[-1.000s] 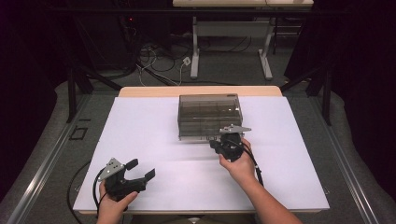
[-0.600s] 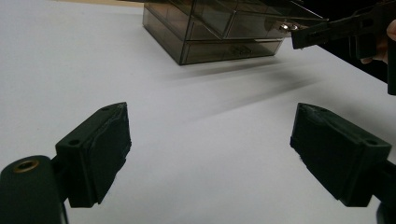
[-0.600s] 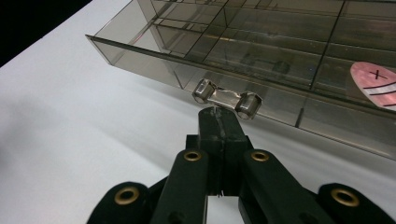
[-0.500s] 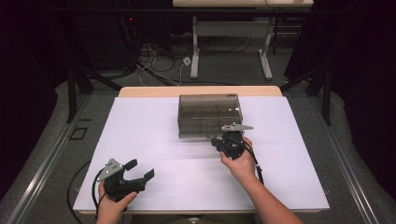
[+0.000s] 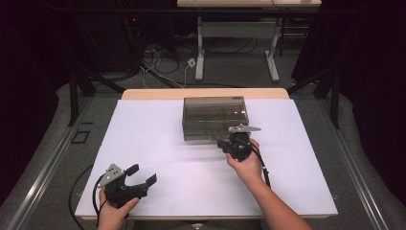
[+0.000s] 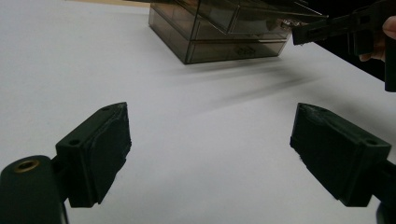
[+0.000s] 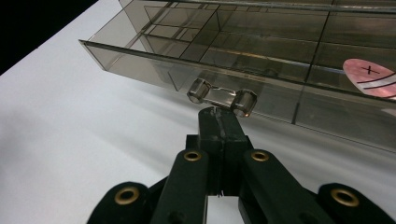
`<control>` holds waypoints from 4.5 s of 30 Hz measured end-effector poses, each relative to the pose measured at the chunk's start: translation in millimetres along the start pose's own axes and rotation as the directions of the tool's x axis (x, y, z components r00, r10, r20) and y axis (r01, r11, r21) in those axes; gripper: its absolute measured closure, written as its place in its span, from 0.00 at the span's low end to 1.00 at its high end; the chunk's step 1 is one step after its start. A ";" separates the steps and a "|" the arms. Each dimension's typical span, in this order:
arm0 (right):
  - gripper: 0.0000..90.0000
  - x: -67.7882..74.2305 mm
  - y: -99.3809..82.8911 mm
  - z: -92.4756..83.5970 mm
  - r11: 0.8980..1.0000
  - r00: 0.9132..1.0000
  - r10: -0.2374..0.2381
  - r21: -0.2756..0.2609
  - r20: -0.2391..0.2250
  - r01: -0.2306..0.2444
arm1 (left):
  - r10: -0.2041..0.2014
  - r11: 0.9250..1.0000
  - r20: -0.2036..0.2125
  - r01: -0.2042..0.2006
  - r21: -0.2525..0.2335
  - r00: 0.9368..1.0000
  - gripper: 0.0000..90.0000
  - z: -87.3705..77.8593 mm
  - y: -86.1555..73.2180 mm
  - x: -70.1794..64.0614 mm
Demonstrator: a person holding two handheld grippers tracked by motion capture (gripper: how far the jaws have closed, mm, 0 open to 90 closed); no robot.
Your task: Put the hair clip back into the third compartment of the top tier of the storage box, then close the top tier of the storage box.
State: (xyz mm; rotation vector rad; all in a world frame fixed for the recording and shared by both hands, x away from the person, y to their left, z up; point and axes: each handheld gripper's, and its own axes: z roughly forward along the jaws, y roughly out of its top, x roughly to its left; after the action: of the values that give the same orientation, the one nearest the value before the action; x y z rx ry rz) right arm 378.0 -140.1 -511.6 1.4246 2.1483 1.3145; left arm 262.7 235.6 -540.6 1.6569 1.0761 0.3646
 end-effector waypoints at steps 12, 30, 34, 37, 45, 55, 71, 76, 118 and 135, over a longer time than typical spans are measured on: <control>1.00 -0.4 1.0 5.0 1.000 1.000 -0.003 -0.013 0.016 0.003 | -0.007 1.000 -0.005 0.007 -0.003 1.000 0.13 -1.2 -0.8 0.0; 1.00 -4.7 5.6 11.7 0.999 0.999 -0.021 -0.041 0.025 0.022 | -0.006 1.000 -0.016 0.006 -0.001 1.000 0.13 -3.7 -1.9 0.8; 1.00 -6.8 7.0 13.4 0.999 1.000 -0.018 -0.047 0.022 0.019 | -0.007 1.000 -0.017 0.007 -0.002 1.000 0.13 -4.4 -1.9 1.0; 1.00 -8.0 7.4 14.7 0.998 0.999 -0.031 -0.052 0.030 0.032 | -0.009 1.000 -0.017 0.009 -0.003 1.000 0.13 -4.7 -2.0 0.7; 1.00 -11.9 9.4 15.3 0.996 0.999 -0.035 -0.079 0.032 0.038 | -0.009 1.000 -0.019 0.009 -0.003 1.000 0.13 -5.0 -2.2 1.2; 1.00 -14.2 10.0 18.5 0.995 0.998 -0.050 -0.089 0.043 0.053 | -0.009 1.000 -0.020 0.009 -0.003 1.000 0.13 -5.4 -2.6 0.9; 1.00 -26.3 11.6 23.0 0.993 0.998 -0.021 -0.111 0.059 0.027 | -0.009 1.000 -0.023 0.009 -0.005 1.000 0.13 -6.4 -2.8 1.0; 1.00 -32.7 12.0 25.6 0.993 0.998 -0.004 -0.117 0.060 0.011 | -0.011 1.000 -0.023 0.011 -0.003 1.000 0.13 -6.8 -2.8 1.6; 0.81 -22.0 15.1 13.6 0.994 0.999 -0.035 -0.107 0.004 0.035 | -0.009 1.000 -0.028 0.009 -0.008 1.000 0.13 -7.1 -2.2 1.6; 0.48 2.5 21.9 -1.1 0.979 0.986 -0.165 -0.118 -0.005 0.164 | 0.016 1.000 -0.021 -0.016 -0.002 1.000 0.13 -2.6 3.5 -1.3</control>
State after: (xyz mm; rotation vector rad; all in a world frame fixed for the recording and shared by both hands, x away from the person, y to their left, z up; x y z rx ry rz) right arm 389.4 -136.0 -493.2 1.1690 2.1095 1.3681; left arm 261.8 236.1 -536.2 1.6640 1.0779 0.3946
